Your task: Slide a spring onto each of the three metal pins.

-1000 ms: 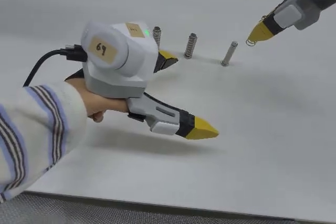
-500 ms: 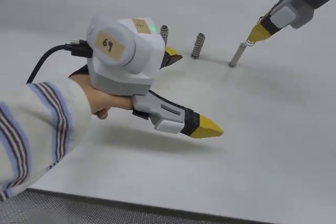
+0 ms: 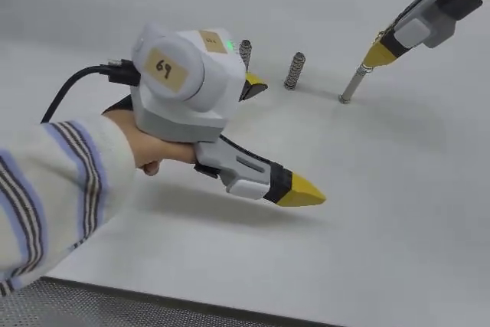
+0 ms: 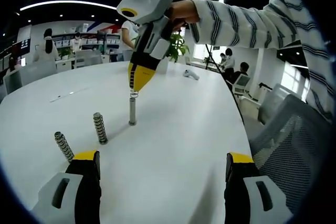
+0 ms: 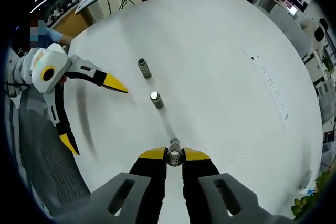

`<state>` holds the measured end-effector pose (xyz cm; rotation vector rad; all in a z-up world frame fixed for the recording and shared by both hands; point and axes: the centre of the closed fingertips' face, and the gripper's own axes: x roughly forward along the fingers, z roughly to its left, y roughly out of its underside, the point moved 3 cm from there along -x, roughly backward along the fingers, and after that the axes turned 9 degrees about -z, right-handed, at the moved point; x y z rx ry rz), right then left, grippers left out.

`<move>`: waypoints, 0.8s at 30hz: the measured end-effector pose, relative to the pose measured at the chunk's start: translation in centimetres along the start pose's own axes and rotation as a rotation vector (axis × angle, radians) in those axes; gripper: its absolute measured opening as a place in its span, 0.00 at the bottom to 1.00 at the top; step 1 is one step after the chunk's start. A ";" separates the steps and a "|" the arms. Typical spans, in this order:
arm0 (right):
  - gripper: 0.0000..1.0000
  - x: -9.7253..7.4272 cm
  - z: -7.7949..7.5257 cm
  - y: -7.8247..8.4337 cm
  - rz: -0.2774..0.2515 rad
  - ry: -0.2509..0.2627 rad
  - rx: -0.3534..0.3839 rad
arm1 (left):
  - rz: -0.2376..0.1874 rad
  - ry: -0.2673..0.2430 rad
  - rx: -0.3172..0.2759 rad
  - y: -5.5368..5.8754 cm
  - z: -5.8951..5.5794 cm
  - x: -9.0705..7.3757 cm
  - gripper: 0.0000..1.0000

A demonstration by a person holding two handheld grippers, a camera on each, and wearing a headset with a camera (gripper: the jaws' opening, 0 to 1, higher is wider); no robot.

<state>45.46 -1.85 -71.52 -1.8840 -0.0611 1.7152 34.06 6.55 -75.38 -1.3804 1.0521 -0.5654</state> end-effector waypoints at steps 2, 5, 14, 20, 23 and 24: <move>0.08 0.1 0.0 0.1 0.005 0.000 -0.002 | -0.002 -0.002 -0.001 0.0 0.1 -0.1 0.98; 0.08 0.3 0.1 0.2 0.007 -0.008 -0.004 | -0.003 -0.005 -0.002 -0.1 0.1 -0.1 0.98; 0.08 1.3 0.4 0.5 0.025 -0.022 -0.043 | 0.008 -0.002 -0.004 0.1 0.2 -0.2 0.98; 0.08 2.0 0.5 0.8 0.032 -0.034 -0.066 | 0.024 0.001 -0.003 0.4 0.2 -0.2 0.98; 0.08 2.2 0.6 1.0 0.034 -0.040 -0.072 | 0.026 0.001 -0.005 0.5 0.2 -0.3 0.98; 0.08 2.3 0.6 1.0 0.035 -0.042 -0.073 | 0.027 0.002 -0.012 0.5 0.2 -0.3 0.98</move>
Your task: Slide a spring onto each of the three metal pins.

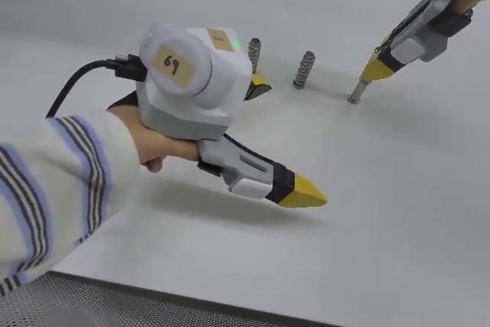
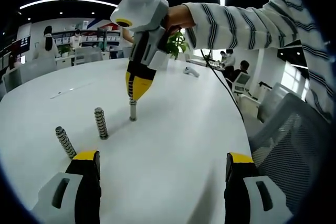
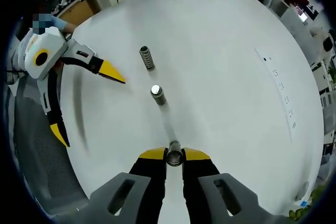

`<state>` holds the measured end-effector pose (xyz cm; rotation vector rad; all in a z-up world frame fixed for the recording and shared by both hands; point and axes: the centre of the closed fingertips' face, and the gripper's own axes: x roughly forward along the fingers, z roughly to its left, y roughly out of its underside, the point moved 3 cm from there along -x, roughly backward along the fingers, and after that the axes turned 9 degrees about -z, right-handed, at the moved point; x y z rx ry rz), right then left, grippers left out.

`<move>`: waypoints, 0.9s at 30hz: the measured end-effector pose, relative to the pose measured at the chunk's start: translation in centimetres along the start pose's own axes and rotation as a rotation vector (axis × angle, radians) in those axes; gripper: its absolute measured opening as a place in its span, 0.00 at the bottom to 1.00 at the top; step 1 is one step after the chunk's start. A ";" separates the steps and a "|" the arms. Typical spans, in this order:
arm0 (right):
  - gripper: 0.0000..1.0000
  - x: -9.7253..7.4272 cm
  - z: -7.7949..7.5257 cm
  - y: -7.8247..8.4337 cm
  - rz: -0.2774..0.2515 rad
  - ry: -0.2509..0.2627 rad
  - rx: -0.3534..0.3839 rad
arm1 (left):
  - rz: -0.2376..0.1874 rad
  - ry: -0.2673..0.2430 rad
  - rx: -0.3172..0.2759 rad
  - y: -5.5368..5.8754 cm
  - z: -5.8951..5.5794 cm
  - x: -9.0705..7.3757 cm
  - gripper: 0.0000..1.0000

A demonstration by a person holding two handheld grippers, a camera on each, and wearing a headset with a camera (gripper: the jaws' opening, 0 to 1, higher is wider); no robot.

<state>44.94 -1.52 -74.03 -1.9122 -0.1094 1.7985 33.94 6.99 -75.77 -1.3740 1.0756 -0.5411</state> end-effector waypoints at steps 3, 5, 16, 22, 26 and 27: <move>0.08 0.2 0.1 0.2 0.002 -0.005 -0.007 | 0.001 -0.010 0.001 0.0 0.2 -0.1 0.98; 0.08 0.4 0.2 0.3 0.007 -0.010 -0.008 | -0.001 -0.010 -0.006 -0.1 0.2 -0.1 0.98; 0.08 1.4 0.7 0.9 0.031 -0.031 -0.035 | 0.009 -0.017 0.008 0.0 0.4 -0.3 0.98; 0.08 1.8 0.6 1.1 0.044 -0.042 -0.051 | 0.019 -0.022 0.016 0.1 0.7 -0.8 0.98; 0.08 2.0 0.6 1.2 0.053 -0.049 -0.064 | 0.030 -0.025 0.016 0.2 0.8 -1.0 0.98; 0.08 2.1 0.6 1.3 0.050 -0.048 -0.061 | 0.036 -0.023 0.020 0.2 0.8 -1.1 0.98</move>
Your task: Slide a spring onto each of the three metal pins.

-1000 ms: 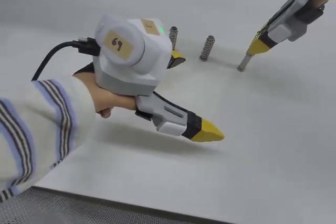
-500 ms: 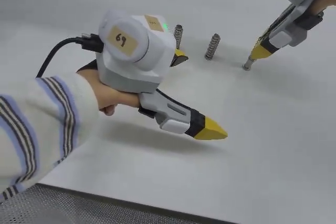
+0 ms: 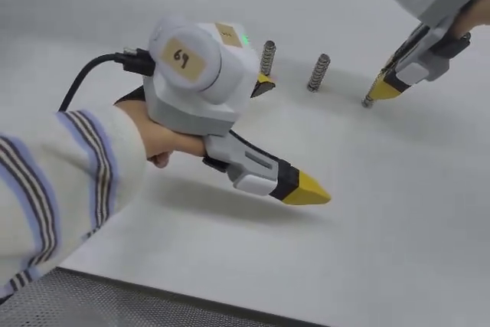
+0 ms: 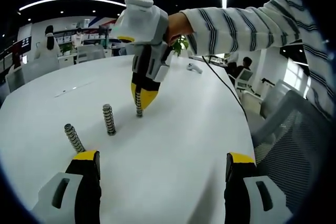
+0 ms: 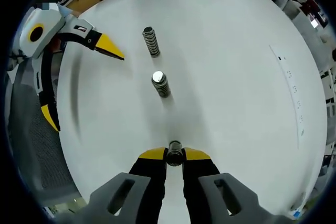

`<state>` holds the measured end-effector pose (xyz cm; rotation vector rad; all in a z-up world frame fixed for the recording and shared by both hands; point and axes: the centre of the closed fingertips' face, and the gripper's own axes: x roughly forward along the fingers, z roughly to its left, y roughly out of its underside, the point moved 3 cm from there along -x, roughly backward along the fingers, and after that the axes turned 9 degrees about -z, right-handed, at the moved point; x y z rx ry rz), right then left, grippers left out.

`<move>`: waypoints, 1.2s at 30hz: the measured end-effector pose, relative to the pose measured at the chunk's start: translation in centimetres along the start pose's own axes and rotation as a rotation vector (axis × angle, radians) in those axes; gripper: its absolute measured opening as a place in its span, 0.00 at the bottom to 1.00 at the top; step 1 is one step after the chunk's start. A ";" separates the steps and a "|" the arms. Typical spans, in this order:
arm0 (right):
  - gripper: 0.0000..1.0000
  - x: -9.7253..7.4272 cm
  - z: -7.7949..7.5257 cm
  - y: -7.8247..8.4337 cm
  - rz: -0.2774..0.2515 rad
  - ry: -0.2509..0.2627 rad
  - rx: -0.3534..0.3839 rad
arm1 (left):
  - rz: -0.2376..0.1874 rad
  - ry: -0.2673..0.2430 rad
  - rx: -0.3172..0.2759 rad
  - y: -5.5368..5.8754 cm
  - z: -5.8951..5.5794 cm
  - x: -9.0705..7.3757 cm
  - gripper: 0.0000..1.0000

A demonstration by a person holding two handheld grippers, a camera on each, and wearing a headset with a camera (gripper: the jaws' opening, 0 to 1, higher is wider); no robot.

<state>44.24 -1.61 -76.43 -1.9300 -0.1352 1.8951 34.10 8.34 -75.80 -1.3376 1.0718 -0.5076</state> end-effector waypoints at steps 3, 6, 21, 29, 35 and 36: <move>0.08 0.1 0.1 0.1 0.001 -0.007 0.004 | 0.011 0.002 0.019 0.1 0.0 -0.1 0.98; 0.08 0.1 0.2 0.2 0.005 -0.009 -0.010 | 0.009 0.006 0.027 0.1 -0.1 -0.1 0.97; 0.09 0.7 0.1 0.2 0.007 -0.017 -0.118 | 0.027 0.008 0.029 -0.1 -0.2 -0.3 0.98; 0.12 1.3 0.1 0.7 0.012 -0.027 -0.167 | 0.042 0.009 0.054 0.0 -0.3 -0.3 0.97; 0.14 1.5 -0.1 0.8 0.006 -0.032 -0.179 | 0.033 0.008 0.050 -0.4 -0.1 -0.3 0.97; 0.15 1.5 -0.2 0.8 0.007 -0.030 -0.181 | 0.032 0.010 0.047 -0.4 -0.1 -0.3 0.97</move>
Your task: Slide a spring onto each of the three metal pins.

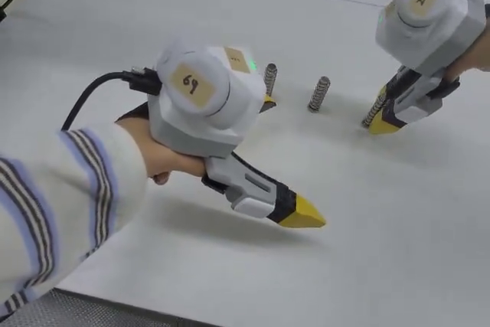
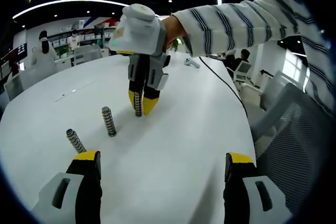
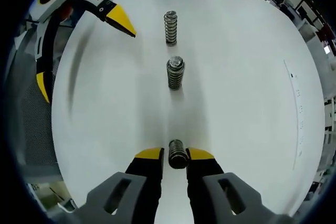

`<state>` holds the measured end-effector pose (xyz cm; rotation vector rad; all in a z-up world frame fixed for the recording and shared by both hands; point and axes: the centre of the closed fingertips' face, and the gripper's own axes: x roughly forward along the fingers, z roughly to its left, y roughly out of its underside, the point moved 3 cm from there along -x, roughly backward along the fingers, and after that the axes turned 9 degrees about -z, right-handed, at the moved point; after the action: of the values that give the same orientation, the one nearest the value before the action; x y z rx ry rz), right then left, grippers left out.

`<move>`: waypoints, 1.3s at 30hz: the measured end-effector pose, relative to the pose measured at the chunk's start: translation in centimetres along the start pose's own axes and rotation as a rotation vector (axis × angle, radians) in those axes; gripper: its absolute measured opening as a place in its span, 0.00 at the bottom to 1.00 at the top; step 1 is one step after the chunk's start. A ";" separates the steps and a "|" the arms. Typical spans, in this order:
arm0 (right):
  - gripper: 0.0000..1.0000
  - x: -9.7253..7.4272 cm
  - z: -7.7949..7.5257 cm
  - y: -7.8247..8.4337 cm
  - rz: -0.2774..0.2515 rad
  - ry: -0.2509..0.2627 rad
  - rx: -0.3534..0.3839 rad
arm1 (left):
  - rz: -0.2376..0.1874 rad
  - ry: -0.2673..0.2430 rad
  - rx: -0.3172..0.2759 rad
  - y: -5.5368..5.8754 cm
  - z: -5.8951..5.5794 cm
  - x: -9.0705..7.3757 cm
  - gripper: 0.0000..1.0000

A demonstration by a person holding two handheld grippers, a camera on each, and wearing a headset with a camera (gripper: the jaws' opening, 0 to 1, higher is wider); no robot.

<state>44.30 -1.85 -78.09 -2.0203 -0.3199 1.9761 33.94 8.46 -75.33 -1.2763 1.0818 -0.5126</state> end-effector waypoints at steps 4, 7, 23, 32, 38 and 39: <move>0.18 -0.2 -0.1 -0.1 0.000 0.001 -0.016 | 0.019 0.004 0.004 0.3 0.1 -0.2 0.97; 0.19 -0.6 0.0 -0.2 -0.003 0.008 -0.022 | 0.026 0.002 -0.004 0.4 0.2 -0.3 0.98; 0.26 -3.9 -0.1 -1.1 -0.032 0.081 -0.003 | 0.061 -0.049 -0.058 1.1 1.4 -1.5 0.97; 0.27 -5.9 0.7 -0.7 -0.070 0.102 0.045 | 0.039 -0.074 -0.090 0.9 2.3 -2.4 0.98; 0.30 -7.8 0.8 -1.0 -0.128 0.154 0.102 | 0.043 -0.116 -0.119 0.5 3.3 -3.3 0.98; 0.31 -8.0 0.8 -1.0 -0.143 0.160 0.114 | 0.040 -0.120 -0.118 0.5 3.4 -3.5 0.98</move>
<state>43.32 -3.73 -70.23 -2.0086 -0.2999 1.6979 35.16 13.11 -74.77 -1.3682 1.0473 -0.3414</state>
